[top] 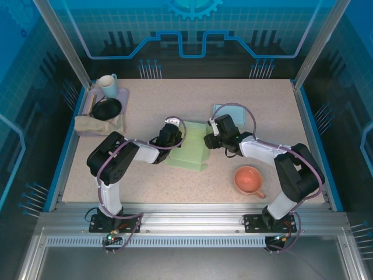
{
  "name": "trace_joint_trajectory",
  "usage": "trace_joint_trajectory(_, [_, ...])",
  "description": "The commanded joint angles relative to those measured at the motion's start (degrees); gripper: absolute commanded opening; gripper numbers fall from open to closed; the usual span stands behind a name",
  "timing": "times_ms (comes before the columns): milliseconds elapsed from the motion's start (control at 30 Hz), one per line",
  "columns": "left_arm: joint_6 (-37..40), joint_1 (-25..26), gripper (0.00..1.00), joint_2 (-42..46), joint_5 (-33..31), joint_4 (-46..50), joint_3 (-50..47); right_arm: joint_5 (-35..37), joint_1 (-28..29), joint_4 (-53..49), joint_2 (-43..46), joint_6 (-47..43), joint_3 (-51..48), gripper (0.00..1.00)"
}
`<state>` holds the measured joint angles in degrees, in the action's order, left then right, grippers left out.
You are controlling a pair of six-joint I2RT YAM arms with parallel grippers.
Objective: Fold the paper box
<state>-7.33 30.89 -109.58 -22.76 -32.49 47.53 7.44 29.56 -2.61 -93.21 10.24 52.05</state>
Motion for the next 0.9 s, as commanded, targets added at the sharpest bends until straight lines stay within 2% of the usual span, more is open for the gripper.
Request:
trace_joint_trajectory(0, [0.75, 0.30, 0.15, -1.67, 1.89, 3.31, -0.47, -2.97, 0.07, 4.51, -0.81, -1.44, -0.63, 0.52])
trace_joint_trajectory(467, [0.85, 0.26, 0.15, -1.69, 2.02, 3.26, -0.51, -4.37, 2.92, 8.32, -1.78, -4.31, -0.37, 0.48])
trace_joint_trajectory(633, [0.87, 0.28, 0.15, -1.73, 1.98, 3.22, -0.47, -1.07, 4.26, 7.03, -2.63, -2.98, 1.15, 0.43])
trace_joint_trajectory(867, [0.86, 0.29, 0.15, -1.69, 2.01, 3.22, -0.51, 6.18, 6.48, 5.78, -6.30, -2.82, 3.58, 0.43])
